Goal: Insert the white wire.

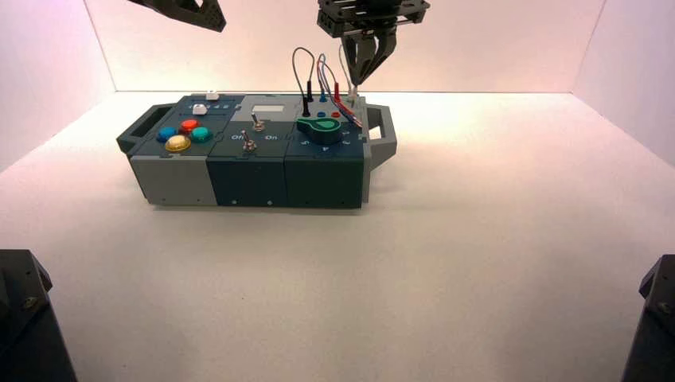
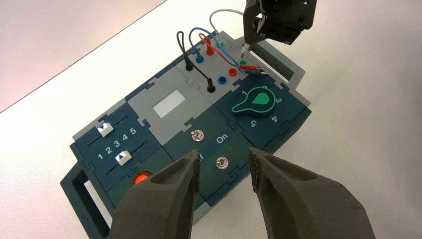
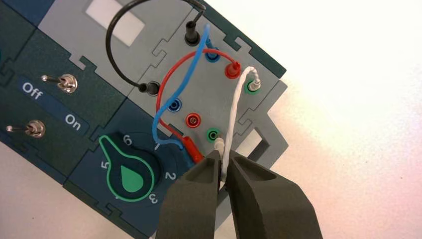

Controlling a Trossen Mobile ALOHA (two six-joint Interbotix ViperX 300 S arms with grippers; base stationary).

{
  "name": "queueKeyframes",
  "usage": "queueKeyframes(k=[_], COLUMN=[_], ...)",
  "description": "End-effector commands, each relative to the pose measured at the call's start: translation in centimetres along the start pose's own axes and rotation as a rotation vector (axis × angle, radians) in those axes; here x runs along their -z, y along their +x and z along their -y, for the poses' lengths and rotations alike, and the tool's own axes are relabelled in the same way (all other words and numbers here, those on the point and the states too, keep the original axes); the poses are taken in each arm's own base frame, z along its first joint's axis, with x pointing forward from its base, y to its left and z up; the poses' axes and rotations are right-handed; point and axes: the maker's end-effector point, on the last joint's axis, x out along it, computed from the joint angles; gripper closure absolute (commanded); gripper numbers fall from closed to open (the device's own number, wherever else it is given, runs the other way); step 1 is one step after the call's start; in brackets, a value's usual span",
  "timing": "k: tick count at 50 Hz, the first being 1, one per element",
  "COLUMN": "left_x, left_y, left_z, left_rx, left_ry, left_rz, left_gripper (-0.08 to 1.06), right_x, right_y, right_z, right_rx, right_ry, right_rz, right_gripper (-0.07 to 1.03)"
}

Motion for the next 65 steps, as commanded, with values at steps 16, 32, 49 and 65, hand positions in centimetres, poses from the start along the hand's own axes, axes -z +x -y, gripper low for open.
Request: queueKeyframes(k=[16,32,49,65], left_x=[-0.7,-0.7,-0.7,-0.7], left_y=[-0.2,-0.2,-0.2,-0.2], left_z=[-0.4,-0.4,-0.4,-0.4], left_rx=[-0.014,-0.014,-0.014,-0.014], left_ry=[0.004,0.004,0.004,0.004], left_rz=[0.022,0.022,0.023,0.023], left_gripper=[0.44,0.44,0.44,0.44], right_x=[-1.5,-1.4,-1.4,-1.2], right_y=[-1.1,-0.5,-1.1,-1.6], right_z=[-0.2,-0.2,-0.3,-1.3], right_rx=[-0.005,-0.009,-0.014,-0.033], right_ry=[0.001,0.005,0.010,0.009], right_rz=[0.046,0.035,0.037,0.027], right_gripper=[0.98,0.98,0.98,0.98])
